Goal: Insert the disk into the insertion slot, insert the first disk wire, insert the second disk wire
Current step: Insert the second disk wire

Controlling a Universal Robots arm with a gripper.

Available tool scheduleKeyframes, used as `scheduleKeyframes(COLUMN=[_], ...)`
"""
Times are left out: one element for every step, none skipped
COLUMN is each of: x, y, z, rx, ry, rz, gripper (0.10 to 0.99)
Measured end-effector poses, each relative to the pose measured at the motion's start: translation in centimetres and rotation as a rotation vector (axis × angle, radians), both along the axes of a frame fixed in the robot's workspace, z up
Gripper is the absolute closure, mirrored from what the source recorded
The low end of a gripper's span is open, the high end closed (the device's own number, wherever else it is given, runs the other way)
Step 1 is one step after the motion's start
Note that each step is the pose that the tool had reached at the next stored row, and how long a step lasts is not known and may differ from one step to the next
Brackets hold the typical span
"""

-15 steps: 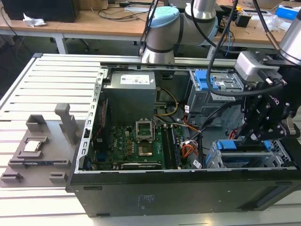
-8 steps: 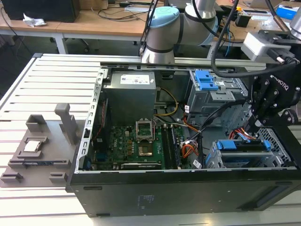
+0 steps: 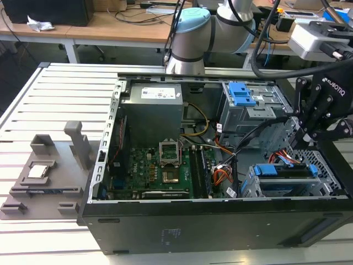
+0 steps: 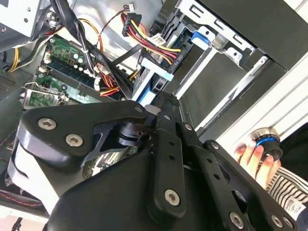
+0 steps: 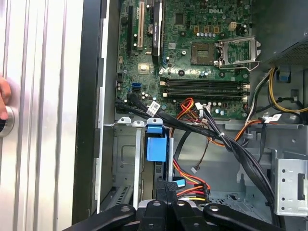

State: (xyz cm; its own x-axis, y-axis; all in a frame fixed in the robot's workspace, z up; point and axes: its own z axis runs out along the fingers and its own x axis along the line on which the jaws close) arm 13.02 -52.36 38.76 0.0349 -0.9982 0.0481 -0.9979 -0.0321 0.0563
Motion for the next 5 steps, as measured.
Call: scheduleKeyframes(x=[0.00, 0.00, 0.00, 0.00, 0.00], y=[0.00, 0.00, 0.00, 0.00, 0.00], z=[0.00, 0.02, 0.02, 0.03, 0.03], rx=[0.000, 0.000, 0.000, 0.000, 0.000], ry=[0.0000, 0.0000, 0.0000, 0.0000, 0.0000], rz=[0.000, 0.000, 0.000, 0.000, 0.000], gripper=[0.980, 0.980, 0.980, 0.980, 0.980])
